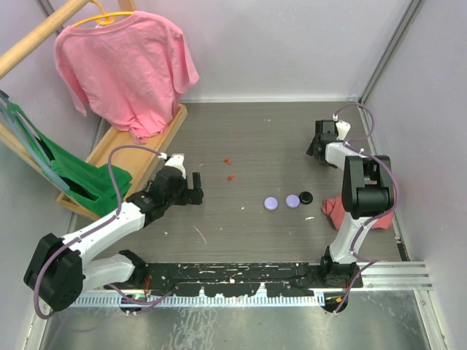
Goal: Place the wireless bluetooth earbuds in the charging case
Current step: Pick up the charging case at the center of the board.
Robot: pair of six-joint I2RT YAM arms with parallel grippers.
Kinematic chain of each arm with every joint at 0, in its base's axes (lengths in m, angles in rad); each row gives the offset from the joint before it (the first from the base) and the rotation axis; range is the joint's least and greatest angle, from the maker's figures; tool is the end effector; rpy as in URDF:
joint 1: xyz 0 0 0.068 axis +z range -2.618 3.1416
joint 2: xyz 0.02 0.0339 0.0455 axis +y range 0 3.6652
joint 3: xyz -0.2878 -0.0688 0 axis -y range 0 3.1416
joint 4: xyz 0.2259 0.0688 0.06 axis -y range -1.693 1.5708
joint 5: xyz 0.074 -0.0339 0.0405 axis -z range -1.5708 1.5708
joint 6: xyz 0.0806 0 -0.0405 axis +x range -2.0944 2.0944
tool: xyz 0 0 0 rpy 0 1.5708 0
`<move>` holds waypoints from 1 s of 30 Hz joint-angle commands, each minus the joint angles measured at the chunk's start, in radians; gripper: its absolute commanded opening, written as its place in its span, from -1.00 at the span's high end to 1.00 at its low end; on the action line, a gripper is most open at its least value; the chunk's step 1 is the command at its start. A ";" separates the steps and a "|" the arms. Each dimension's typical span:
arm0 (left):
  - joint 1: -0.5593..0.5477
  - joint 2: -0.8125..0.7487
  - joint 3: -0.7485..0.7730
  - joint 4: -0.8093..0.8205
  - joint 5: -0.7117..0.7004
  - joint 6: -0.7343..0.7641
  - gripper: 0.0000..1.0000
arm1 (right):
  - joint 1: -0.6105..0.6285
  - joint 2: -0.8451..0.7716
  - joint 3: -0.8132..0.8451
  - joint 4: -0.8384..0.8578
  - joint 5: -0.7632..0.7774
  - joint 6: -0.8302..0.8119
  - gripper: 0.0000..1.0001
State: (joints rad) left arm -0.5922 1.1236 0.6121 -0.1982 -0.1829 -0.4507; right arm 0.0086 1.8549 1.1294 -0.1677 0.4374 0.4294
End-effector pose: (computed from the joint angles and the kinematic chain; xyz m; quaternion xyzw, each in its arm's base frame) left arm 0.2058 -0.1208 0.2149 0.0260 0.9054 -0.1351 0.4017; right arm 0.4019 -0.0307 0.1702 0.2628 0.8853 -0.1293 0.3611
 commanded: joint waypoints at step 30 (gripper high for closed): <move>0.003 -0.003 0.014 0.047 0.010 0.017 -0.96 | -0.058 0.114 0.134 -0.079 -0.133 -0.048 -0.15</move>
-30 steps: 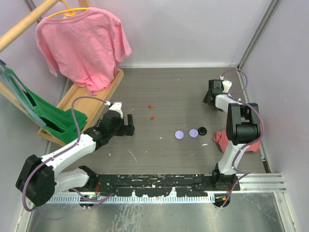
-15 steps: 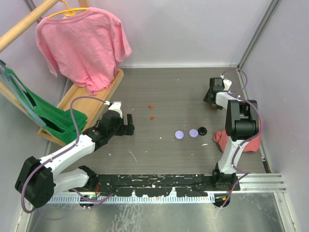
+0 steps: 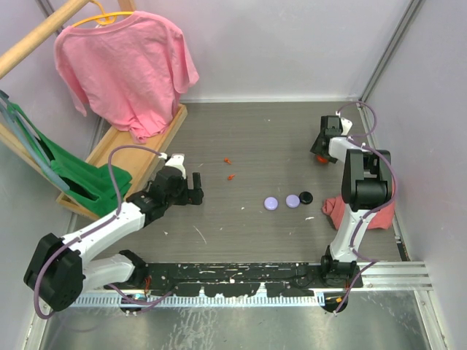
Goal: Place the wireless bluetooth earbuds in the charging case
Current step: Pick up the charging case at the center of the board.
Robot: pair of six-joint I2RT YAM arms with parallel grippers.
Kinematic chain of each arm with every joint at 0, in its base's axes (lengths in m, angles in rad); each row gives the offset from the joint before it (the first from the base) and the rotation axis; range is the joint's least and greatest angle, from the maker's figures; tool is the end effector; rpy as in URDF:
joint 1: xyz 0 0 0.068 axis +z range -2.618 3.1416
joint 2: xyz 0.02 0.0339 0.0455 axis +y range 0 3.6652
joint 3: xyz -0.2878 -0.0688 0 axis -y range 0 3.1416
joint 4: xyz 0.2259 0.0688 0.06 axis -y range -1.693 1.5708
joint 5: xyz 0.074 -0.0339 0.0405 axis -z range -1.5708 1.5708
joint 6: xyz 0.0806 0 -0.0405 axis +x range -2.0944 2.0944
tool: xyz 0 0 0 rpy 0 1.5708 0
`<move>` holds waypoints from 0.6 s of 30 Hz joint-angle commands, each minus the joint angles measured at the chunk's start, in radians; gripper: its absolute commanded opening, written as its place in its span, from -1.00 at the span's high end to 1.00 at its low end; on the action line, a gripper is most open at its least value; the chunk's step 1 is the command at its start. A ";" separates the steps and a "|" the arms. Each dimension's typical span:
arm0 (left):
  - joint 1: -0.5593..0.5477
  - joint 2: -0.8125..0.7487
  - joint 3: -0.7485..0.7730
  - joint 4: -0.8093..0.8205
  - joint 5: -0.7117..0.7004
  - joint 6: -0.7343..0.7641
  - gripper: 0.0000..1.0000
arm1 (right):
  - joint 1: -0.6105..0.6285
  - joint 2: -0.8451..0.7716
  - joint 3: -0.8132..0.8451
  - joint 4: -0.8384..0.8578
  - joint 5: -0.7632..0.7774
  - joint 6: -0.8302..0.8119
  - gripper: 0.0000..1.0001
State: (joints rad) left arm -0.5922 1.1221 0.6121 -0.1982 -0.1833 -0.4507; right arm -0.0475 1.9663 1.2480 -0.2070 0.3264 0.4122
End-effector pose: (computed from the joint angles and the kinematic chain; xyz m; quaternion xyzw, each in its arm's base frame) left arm 0.2057 -0.1207 0.2152 0.0258 0.9051 -0.1353 0.4024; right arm 0.4292 -0.0463 0.1555 0.2634 0.8994 -0.0948 0.3357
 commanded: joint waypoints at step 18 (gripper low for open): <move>0.004 -0.105 -0.055 0.195 0.172 -0.042 -0.96 | 0.213 -0.248 -0.192 0.063 -0.100 -0.008 -0.04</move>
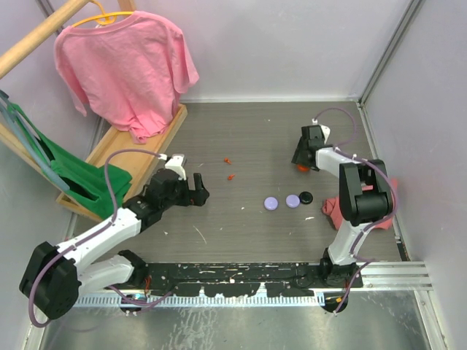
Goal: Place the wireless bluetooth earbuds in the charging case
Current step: Pick up the charging case at the center of the board.
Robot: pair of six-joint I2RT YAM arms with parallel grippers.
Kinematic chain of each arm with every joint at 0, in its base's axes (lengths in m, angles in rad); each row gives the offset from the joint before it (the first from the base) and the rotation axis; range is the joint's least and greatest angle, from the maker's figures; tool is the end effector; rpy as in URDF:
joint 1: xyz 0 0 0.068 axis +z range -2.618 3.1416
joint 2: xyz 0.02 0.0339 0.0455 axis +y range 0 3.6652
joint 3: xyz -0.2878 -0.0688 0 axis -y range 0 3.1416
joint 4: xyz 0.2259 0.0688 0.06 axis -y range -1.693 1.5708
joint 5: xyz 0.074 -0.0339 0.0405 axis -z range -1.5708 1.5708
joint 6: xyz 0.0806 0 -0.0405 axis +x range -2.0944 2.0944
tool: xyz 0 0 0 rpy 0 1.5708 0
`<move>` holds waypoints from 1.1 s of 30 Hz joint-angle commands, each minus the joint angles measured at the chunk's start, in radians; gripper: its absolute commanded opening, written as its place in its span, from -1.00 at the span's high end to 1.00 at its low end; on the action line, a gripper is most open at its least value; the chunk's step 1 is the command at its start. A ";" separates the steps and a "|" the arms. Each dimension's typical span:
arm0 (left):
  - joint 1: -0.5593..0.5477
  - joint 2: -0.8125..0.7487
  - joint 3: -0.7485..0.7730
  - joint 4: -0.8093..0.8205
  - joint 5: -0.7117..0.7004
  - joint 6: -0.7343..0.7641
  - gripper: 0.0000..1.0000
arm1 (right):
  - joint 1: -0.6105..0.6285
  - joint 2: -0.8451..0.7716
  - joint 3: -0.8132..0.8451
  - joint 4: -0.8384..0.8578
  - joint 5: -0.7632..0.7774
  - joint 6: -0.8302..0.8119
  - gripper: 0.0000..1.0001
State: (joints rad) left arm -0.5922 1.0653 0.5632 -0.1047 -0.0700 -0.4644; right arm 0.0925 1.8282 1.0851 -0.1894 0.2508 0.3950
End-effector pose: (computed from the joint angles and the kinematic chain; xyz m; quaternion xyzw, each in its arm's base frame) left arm 0.1976 -0.1261 0.2211 0.0404 0.8848 -0.2067 0.4157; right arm 0.3910 0.0162 0.1610 0.1807 0.9254 -0.0401 0.3308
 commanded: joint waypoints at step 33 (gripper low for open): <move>0.019 -0.057 0.329 -0.246 0.419 -0.134 -0.97 | 0.642 -0.724 -0.538 0.650 -0.430 -0.580 -0.04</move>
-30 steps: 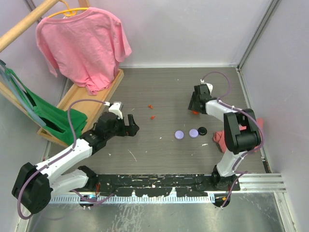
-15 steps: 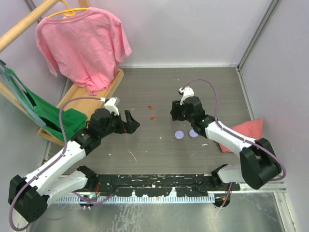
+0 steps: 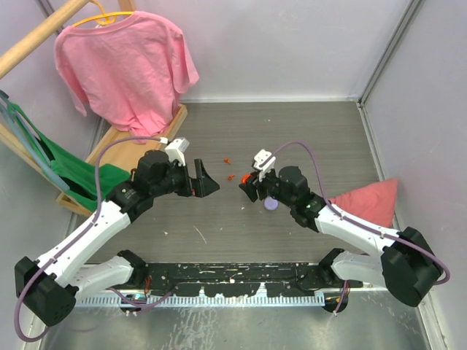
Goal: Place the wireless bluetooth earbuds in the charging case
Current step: Pick up the charging case at the center of the board.
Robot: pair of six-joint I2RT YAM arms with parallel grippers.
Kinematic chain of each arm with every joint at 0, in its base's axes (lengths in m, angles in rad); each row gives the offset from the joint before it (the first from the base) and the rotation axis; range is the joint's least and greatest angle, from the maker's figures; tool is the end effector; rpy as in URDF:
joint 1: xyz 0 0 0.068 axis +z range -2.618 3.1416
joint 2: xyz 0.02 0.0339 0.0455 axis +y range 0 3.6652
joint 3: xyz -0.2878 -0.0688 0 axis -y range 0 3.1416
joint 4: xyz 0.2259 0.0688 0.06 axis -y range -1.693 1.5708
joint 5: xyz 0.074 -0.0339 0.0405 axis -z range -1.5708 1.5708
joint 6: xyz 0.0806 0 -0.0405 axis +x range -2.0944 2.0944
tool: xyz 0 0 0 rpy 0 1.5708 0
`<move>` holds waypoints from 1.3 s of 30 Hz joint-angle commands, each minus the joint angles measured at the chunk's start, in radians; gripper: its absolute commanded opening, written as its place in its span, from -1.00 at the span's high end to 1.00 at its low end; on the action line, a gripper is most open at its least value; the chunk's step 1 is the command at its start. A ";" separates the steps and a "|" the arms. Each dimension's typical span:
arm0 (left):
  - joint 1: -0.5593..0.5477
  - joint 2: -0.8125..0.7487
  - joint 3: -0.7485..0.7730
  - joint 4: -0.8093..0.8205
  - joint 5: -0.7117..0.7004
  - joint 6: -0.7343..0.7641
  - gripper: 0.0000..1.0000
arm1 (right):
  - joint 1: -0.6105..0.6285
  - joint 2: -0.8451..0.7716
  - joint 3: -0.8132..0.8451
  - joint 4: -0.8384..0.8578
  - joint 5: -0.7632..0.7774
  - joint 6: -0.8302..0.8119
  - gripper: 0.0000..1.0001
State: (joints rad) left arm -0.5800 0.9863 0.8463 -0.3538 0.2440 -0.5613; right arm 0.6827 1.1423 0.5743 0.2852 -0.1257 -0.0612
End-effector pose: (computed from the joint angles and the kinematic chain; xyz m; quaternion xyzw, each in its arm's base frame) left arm 0.1794 -0.1408 0.3093 0.0704 0.8515 -0.3629 0.3719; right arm 0.2039 0.1788 0.2614 -0.3252 0.7298 0.2310 0.5552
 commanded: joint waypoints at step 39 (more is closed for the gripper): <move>-0.021 0.216 -0.033 0.314 0.360 -0.176 0.15 | 0.228 0.008 -0.144 0.523 -0.153 -0.351 0.02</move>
State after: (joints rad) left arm -0.5922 1.1961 0.7994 -0.1024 0.5728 -0.7422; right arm 0.9024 1.1465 0.4274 0.7086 -0.2584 -0.4122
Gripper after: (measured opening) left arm 0.453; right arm 0.585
